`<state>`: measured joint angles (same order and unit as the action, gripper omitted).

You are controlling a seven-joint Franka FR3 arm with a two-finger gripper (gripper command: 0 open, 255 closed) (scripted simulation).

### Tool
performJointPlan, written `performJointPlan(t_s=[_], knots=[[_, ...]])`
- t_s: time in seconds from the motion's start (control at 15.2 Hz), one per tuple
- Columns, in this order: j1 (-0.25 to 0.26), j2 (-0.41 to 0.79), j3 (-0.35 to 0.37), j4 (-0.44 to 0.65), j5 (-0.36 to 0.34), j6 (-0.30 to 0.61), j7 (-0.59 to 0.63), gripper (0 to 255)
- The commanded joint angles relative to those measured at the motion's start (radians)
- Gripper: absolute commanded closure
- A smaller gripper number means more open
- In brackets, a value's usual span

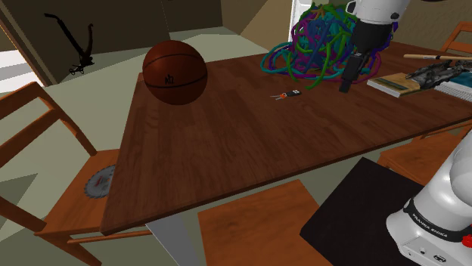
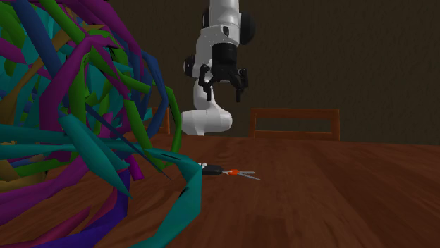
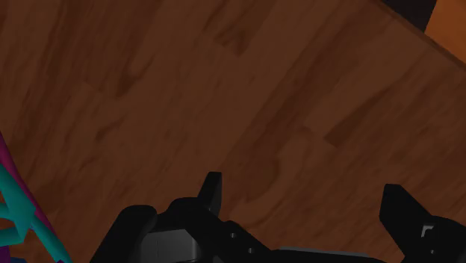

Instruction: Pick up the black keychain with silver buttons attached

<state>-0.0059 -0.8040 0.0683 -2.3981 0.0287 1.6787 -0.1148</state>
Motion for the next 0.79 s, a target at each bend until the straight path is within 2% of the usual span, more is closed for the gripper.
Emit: performJointPlan(t_s=[0.0, 0.33, 0.73], knots=[[0.000, 0.000, 0.000, 0.000, 0.000, 0.000, 0.000, 0], [0.028, 0.213, -0.076, 0.102, -0.045, 0.071, -0.206, 0], [0.064, 0.480, -0.136, 0.278, -0.066, 0.116, -0.441, 0]])
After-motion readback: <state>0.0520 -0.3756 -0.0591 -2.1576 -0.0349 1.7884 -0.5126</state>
